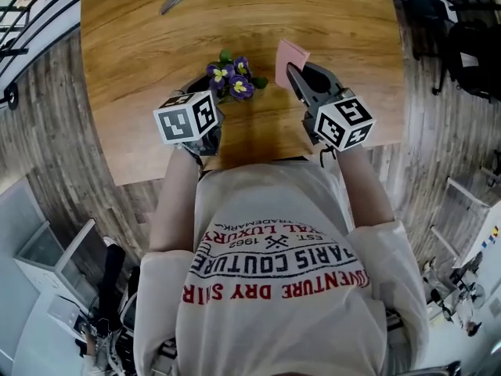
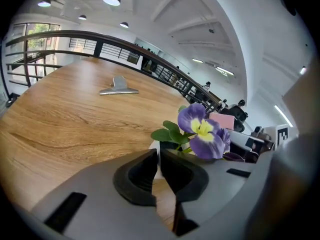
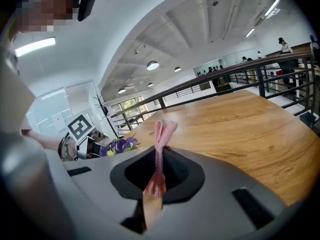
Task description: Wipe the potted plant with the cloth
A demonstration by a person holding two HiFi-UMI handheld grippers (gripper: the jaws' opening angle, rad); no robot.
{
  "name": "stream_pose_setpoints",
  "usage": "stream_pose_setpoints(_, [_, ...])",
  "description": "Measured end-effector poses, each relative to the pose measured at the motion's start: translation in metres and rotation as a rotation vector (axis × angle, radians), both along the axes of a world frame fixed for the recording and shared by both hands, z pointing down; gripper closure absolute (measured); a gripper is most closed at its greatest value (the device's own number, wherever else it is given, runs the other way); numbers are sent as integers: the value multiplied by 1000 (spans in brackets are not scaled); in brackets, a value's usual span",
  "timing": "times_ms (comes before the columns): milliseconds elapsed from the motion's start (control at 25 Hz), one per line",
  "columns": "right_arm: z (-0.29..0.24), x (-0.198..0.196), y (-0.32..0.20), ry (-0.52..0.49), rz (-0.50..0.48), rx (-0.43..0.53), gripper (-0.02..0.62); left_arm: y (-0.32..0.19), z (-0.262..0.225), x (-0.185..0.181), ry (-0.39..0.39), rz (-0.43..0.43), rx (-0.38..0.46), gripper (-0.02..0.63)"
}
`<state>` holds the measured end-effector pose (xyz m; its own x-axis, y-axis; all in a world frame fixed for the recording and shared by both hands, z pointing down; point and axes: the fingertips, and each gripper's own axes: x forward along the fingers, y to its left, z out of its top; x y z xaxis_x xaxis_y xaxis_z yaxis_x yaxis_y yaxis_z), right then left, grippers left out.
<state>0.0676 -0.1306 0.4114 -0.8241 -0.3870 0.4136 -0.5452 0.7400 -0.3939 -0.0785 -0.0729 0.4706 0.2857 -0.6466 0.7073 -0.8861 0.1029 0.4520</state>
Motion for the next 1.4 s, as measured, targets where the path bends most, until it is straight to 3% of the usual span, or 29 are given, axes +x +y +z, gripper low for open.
stream_pose_setpoints(240, [1,-4,-1,8,-42,21,551,-1,1,-1,35,-77,2,559])
stream_pose_setpoints(320, [0,-5,-1,5,-51,25,551,-2,1,-1,59,-91,10,382])
stream_pose_setpoints(560, [-4,-9,2,-3,-68,47,551,4,-5,-8,60,-107,52,316])
stream_pose_setpoints(800, [-18,-5,4,-8,-54,88,551,17,-20,-24,-22,-114,76,313])
stream_pose_setpoints(880, [-28,-5,6,-15,-34,110,551,22,-30,-28,-53,-95,95,328])
stream_pose_setpoints(1160, [-72,-9,9,-1,40,261,551,20,-91,-50,-128,-92,246,580])
stream_pose_setpoints(1400, [-113,-9,30,13,98,388,551,36,-163,-57,-126,-65,477,592])
